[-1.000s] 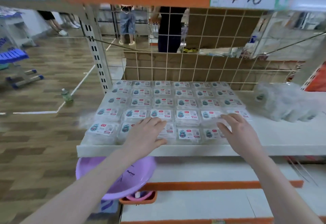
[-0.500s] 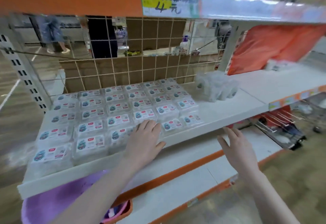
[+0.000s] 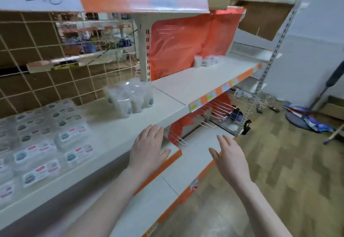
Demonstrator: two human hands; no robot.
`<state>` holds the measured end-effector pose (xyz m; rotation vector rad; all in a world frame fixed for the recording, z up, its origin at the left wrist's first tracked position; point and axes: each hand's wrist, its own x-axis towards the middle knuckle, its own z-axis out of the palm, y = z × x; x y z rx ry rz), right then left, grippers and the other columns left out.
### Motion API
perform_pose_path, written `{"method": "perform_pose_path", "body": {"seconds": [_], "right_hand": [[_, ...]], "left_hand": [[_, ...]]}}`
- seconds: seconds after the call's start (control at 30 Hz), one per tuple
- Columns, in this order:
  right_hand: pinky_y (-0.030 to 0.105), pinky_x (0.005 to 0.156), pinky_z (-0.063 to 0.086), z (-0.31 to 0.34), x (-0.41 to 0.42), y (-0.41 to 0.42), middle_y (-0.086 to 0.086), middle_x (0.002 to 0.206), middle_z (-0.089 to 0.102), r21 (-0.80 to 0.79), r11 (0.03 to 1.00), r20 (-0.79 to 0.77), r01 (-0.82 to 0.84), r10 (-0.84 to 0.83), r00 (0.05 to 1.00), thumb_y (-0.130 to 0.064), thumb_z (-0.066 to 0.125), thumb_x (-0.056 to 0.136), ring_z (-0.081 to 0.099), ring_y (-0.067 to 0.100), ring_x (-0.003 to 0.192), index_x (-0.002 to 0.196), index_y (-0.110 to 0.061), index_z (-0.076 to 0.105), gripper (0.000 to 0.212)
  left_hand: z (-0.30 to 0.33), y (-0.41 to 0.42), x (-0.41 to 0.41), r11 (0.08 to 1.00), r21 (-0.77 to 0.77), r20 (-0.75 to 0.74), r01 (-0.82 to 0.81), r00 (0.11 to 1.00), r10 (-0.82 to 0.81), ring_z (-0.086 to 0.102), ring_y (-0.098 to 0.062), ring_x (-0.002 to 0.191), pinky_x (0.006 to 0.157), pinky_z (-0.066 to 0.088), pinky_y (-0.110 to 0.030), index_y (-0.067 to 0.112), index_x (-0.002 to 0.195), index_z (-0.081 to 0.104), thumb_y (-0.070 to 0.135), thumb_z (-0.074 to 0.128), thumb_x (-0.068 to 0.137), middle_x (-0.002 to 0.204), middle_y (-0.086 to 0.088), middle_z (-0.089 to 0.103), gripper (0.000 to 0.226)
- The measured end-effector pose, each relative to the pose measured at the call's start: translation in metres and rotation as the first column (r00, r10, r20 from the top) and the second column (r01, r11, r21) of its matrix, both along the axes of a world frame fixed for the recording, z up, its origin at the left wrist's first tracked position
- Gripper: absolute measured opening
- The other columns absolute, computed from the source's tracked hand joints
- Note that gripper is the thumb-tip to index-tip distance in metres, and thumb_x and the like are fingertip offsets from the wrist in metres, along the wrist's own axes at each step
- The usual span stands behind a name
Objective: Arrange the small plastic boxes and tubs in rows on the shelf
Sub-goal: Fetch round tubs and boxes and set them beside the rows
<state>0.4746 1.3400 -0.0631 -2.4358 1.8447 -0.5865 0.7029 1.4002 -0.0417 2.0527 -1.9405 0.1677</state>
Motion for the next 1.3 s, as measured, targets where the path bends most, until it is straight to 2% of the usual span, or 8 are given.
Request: {"method": "perform_pose_path", "body": {"seconds": [0.27, 0.4, 0.53, 0.67, 0.9, 1.13, 1.3], "right_hand": [[0.028, 0.103, 0.031, 0.013, -0.1, -0.123, 0.007, 0.142, 0.041, -0.012, 0.999, 0.01, -0.04, 0.04, 0.999, -0.037, 0.05, 0.094, 0.038, 0.021, 0.13, 0.14, -0.007, 0.035, 0.057], [0.028, 0.098, 0.035, 0.013, -0.12, -0.177, 0.006, 0.136, 0.044, -0.022, 0.998, 0.034, -0.065, 0.066, 0.997, -0.037, 0.049, 0.094, 0.042, 0.021, 0.125, 0.139, -0.008, 0.036, 0.055], [0.028, 0.1, 0.033, 0.009, -0.128, -0.233, 0.008, 0.134, 0.047, -0.034, 0.996, 0.047, -0.079, 0.08, 0.996, -0.034, 0.052, 0.093, 0.041, 0.022, 0.125, 0.136, -0.006, 0.041, 0.053], [0.03, 0.098, 0.036, 0.009, -0.134, -0.308, 0.011, 0.129, 0.051, -0.075, 0.995, 0.061, -0.066, 0.071, 0.996, -0.029, 0.057, 0.091, 0.046, 0.026, 0.121, 0.132, -0.002, 0.046, 0.05], [0.031, 0.079, 0.037, 0.025, -0.135, -0.463, 0.008, 0.107, 0.056, -0.096, 0.993, 0.112, -0.071, 0.081, 0.99, -0.021, 0.06, 0.087, 0.052, 0.027, 0.1, 0.112, -0.005, 0.056, 0.03], [0.04, 0.089, 0.038, 0.032, -0.134, -0.577, 0.02, 0.115, 0.055, -0.051, 0.998, 0.094, -0.047, 0.052, 0.994, -0.021, 0.061, 0.088, 0.05, 0.037, 0.11, 0.117, 0.005, 0.053, 0.04], [0.037, 0.095, 0.034, 0.023, -0.137, -0.655, 0.017, 0.126, 0.051, -0.05, 0.992, 0.096, -0.114, 0.119, 0.988, -0.025, 0.058, 0.09, 0.045, 0.033, 0.118, 0.127, 0.003, 0.049, 0.048]], "left_hand": [[0.012, -0.133, -0.11, 0.999, 0.012, -0.047, 0.037, 0.998, -0.036, 0.019, -0.014, 0.141, 0.113, 0.015, -0.027, 0.017, 0.147, 0.024, 0.05, 0.052, 0.088, 0.153, 0.001, 0.024, 0.073], [0.017, -0.19, -0.133, 0.999, 0.025, -0.061, 0.029, 0.998, -0.027, 0.018, -0.015, 0.142, 0.113, 0.016, -0.029, 0.017, 0.148, 0.022, 0.049, 0.051, 0.089, 0.155, 0.0, 0.021, 0.073], [0.018, -0.251, -0.143, 0.999, 0.024, -0.08, 0.031, 0.996, -0.029, 0.019, -0.015, 0.141, 0.112, 0.024, -0.032, 0.018, 0.148, 0.022, 0.046, 0.053, 0.089, 0.154, 0.0, 0.023, 0.072], [0.014, -0.327, -0.149, 0.999, 0.008, -0.089, 0.037, 0.995, -0.036, 0.018, -0.017, 0.142, 0.112, 0.019, -0.031, 0.015, 0.147, 0.024, 0.043, 0.053, 0.09, 0.154, -0.001, 0.022, 0.07], [0.017, -0.486, -0.157, 0.998, -0.005, -0.11, 0.057, 0.992, -0.058, 0.016, -0.016, 0.142, 0.111, 0.017, -0.028, 0.014, 0.148, 0.022, 0.043, 0.052, 0.09, 0.155, -0.003, 0.02, 0.072], [0.031, -0.583, -0.147, 1.0, 0.009, -0.114, 0.016, 0.993, -0.014, 0.014, -0.016, 0.143, 0.111, 0.02, -0.031, 0.015, 0.148, 0.023, 0.043, 0.052, 0.091, 0.156, -0.002, 0.019, 0.071], [0.025, -0.637, -0.151, 0.999, 0.01, -0.106, -0.044, 0.993, 0.045, 0.016, -0.016, 0.142, 0.109, 0.021, -0.03, 0.015, 0.147, 0.025, 0.045, 0.053, 0.09, 0.154, -0.002, 0.022, 0.069]]}}
